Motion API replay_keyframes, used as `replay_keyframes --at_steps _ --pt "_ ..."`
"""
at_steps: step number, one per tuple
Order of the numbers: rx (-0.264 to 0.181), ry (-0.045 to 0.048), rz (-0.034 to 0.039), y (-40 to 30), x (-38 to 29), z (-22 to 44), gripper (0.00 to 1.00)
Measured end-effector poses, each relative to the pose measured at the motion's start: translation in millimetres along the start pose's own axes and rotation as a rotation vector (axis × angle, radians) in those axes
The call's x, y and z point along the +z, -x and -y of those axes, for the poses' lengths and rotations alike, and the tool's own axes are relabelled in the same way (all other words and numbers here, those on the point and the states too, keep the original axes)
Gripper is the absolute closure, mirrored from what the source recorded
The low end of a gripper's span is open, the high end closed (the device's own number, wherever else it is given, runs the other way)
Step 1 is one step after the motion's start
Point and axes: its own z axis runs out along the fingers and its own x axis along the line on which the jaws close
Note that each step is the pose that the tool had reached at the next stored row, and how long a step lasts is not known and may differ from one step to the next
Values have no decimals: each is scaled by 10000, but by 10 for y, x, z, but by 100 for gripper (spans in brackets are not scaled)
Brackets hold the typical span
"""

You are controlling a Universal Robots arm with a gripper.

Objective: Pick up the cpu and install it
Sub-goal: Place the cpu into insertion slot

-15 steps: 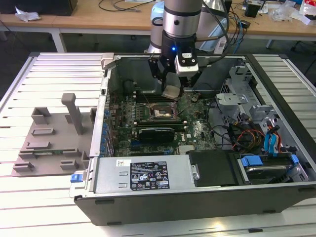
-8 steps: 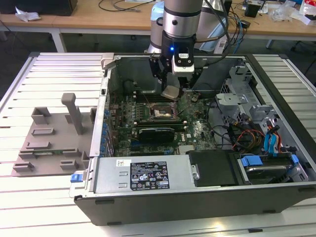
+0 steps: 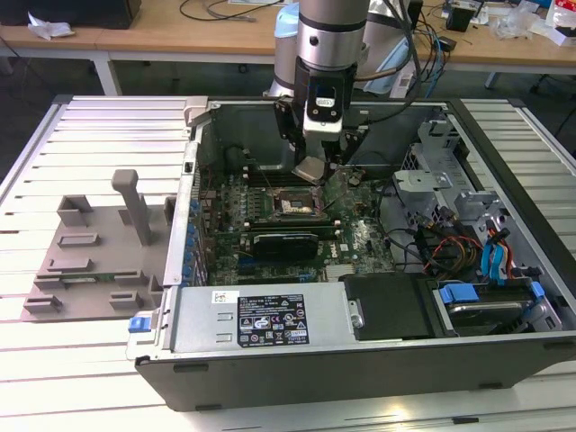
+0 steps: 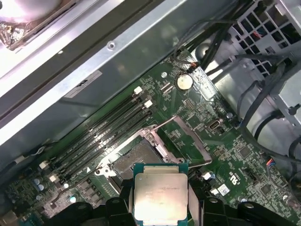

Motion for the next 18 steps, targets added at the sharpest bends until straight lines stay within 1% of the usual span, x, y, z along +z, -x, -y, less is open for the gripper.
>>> replay_keyframes --at_steps 3,8,10,13,18 --pt "356 -7 0 0 3 0 45" --pt "1118 -22 -4 0 12 0 45" --pt "1520 -30 -4 0 16 0 45" --pt "1919 -38 -6 0 21 0 45" --pt "2361 -47 -7 0 25 0 45"
